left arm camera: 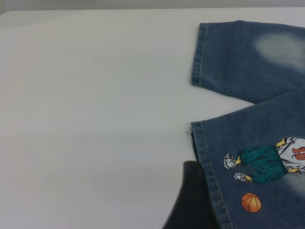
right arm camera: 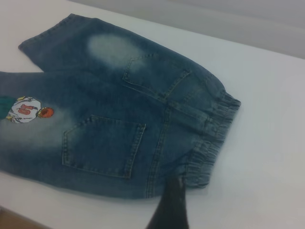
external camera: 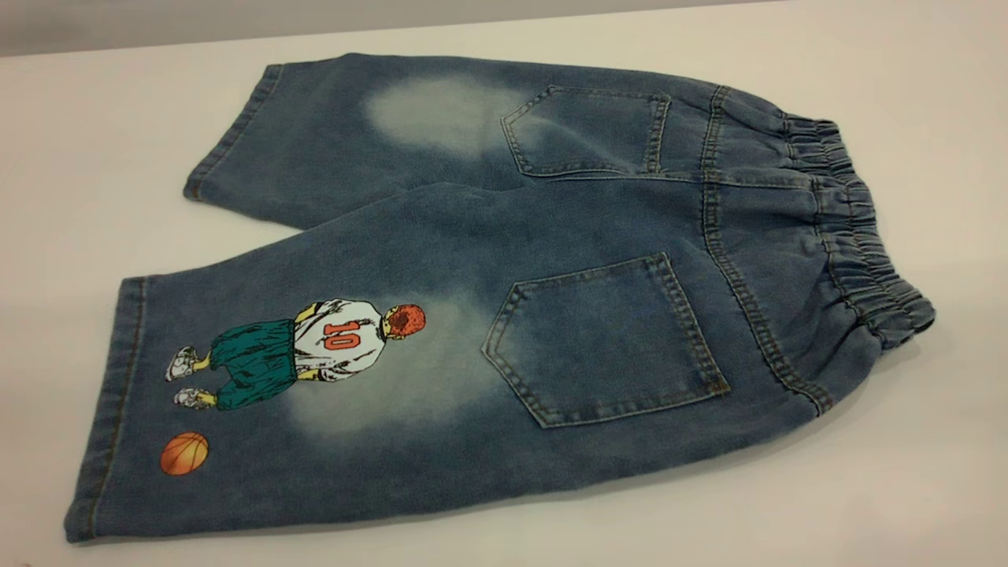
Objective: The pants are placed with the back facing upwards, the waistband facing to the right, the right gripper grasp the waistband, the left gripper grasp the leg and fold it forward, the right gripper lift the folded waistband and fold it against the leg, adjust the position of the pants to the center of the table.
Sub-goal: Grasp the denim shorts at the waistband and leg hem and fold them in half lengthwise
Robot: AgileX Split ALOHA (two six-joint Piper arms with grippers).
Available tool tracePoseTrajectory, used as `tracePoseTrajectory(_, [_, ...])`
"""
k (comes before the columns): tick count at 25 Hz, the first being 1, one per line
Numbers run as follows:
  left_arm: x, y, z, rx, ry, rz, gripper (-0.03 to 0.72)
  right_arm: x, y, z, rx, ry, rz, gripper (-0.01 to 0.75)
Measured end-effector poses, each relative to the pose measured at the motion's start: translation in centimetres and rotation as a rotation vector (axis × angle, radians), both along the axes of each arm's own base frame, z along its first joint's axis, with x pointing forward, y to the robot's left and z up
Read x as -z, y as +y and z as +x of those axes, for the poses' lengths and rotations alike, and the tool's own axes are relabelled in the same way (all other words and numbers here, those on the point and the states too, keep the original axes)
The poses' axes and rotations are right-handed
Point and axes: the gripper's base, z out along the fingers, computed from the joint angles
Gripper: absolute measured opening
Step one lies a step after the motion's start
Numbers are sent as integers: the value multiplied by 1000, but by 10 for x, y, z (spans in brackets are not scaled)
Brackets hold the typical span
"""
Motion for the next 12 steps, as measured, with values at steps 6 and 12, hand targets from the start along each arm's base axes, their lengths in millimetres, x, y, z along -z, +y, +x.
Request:
tracePoseTrajectory(6, [0, 0, 0, 0, 0, 0, 518, 0, 0, 0, 0, 0, 0, 583])
tracePoseTrajectory(12, [-5, 1, 8, -13, 22, -5, 518, -14, -1, -1, 29, -63, 51, 583])
